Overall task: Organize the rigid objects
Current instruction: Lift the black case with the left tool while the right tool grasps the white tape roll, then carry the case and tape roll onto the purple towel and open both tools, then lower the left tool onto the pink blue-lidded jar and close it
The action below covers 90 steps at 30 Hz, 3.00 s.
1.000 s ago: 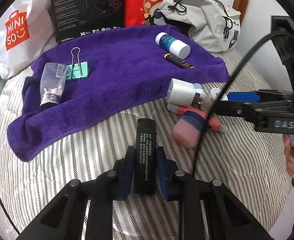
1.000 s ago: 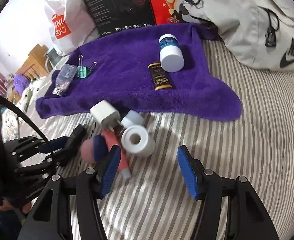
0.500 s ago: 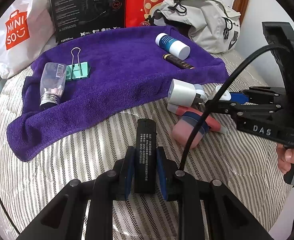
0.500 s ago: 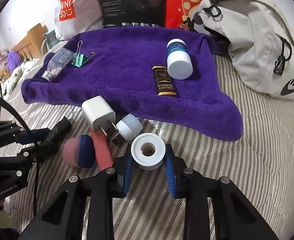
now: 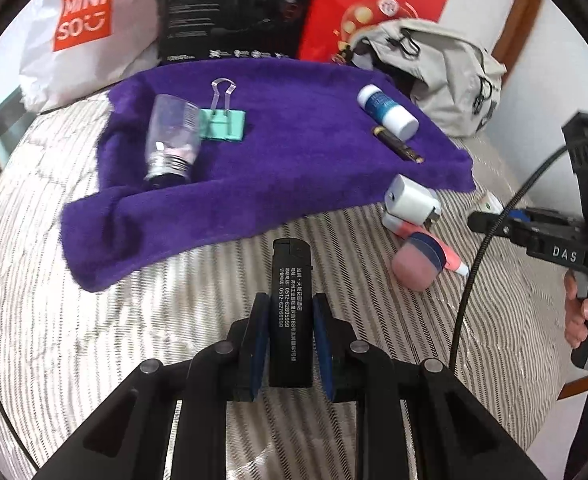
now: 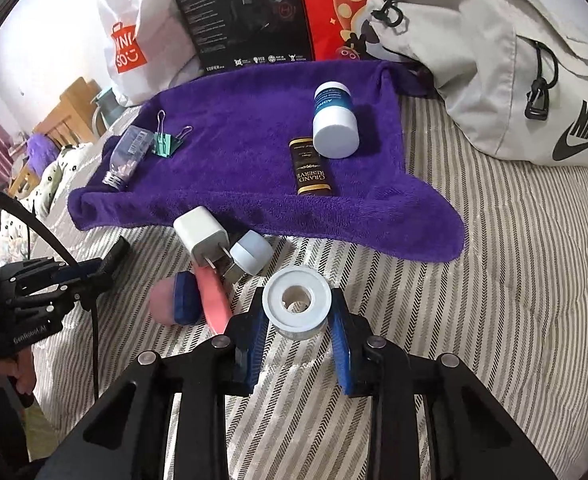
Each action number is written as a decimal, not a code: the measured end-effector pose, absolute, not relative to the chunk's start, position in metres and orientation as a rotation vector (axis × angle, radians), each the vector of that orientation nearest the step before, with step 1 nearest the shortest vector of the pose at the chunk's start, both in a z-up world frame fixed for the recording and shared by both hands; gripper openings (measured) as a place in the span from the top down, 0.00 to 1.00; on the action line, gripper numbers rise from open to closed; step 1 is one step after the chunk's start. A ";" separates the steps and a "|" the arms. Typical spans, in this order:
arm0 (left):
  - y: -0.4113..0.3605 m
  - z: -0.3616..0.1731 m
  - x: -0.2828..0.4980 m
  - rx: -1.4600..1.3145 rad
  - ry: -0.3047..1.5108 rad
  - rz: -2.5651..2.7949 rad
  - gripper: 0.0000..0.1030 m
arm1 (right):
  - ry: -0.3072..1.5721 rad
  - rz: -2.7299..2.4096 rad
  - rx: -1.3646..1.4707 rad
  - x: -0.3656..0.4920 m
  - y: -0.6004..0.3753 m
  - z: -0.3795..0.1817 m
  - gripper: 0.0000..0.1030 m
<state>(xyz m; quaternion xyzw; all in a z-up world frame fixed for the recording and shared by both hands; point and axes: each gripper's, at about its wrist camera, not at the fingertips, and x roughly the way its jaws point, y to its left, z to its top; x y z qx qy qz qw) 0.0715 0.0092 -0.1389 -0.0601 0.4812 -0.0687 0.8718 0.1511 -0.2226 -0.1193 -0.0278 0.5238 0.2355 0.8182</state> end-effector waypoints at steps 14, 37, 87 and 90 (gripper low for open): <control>0.018 -0.112 0.084 -0.086 0.971 -0.113 0.80 | 1.096 0.583 -0.045 0.159 -0.207 -0.101 0.71; 0.035 -0.105 0.166 -0.090 0.970 -0.113 0.80 | 1.087 0.611 -0.118 0.241 -0.150 -0.108 0.71; 0.034 -0.102 0.147 -0.073 0.992 -0.158 0.54 | 1.105 0.643 -0.239 0.227 -0.157 -0.109 0.58; 0.023 -0.095 0.134 -0.074 0.969 -0.181 0.53 | 1.089 0.603 -0.192 0.216 -0.177 -0.097 0.53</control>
